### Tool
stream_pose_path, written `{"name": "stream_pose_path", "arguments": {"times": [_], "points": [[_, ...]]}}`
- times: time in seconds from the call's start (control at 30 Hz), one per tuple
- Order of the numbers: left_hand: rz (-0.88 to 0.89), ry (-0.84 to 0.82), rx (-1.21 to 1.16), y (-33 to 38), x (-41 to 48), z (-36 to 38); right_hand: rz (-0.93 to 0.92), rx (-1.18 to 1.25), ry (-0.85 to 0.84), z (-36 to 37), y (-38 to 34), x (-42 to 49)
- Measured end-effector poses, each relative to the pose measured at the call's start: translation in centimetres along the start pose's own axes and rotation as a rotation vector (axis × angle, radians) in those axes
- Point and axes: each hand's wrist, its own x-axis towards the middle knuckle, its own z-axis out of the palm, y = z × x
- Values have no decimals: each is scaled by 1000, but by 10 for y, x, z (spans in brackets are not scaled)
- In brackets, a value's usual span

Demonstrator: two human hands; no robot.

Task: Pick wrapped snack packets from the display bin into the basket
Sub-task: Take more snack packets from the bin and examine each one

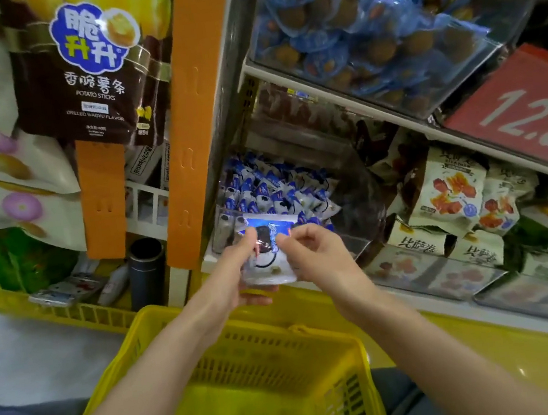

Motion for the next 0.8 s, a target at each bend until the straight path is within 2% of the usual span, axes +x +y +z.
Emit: {"name": "stream_pose_path", "arguments": {"times": [0.1, 0.17, 0.27, 0.37, 0.53, 0.63, 0.73, 0.8], "points": [[42, 16, 9, -1, -6, -2, -82, -46, -69, 9, 2, -6], [61, 39, -11, 0, -7, -4, -110, -98, -49, 9, 4, -7], [87, 16, -44, 3, -7, -5, -4, -48, -24, 3, 4, -1], [87, -48, -64, 5, -6, -2, 111, 40, -181, 1, 6, 3], [127, -126, -67, 6, -2, -3, 34, 105, -235, -9, 9, 14], [137, -73, -31, 5, 2, -8, -30, 129, -94, -23, 4, 32], [124, 1, -38, 5, 7, -10, -158, -169, 220, -44, 0, 68], [124, 26, -32, 6, 9, -9, -179, -413, 385, -55, 0, 93]]}}
